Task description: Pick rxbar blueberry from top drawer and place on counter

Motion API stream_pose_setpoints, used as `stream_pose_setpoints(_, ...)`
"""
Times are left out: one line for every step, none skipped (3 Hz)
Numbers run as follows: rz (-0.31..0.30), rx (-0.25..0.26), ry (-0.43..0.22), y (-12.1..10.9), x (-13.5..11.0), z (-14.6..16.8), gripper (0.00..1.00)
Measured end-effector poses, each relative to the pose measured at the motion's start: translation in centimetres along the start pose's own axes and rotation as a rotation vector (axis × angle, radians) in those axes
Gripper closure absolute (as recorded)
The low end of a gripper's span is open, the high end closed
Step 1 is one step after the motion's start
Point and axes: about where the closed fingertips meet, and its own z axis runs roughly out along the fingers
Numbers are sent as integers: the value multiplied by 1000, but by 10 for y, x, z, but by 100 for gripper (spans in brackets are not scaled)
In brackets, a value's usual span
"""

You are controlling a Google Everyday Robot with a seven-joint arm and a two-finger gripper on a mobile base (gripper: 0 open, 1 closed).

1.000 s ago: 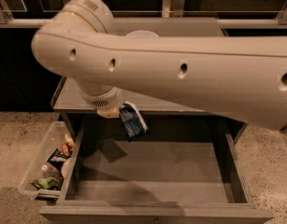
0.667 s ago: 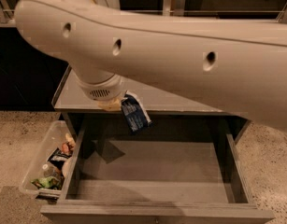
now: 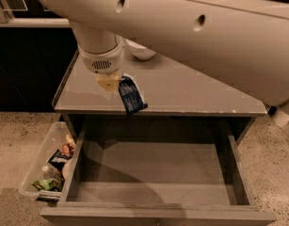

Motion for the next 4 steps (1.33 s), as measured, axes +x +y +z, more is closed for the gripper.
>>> stream_pose_setpoints(-29,-59,-53,-34,-23,52,100)
stream_pose_setpoints(-55,-106,-88,-45,-35,102,100)
stream_pose_setpoints(-55,-106,-88,-47,-35,97,100)
stream_pose_setpoints(-55,-106,-88,-47,-35,97,81)
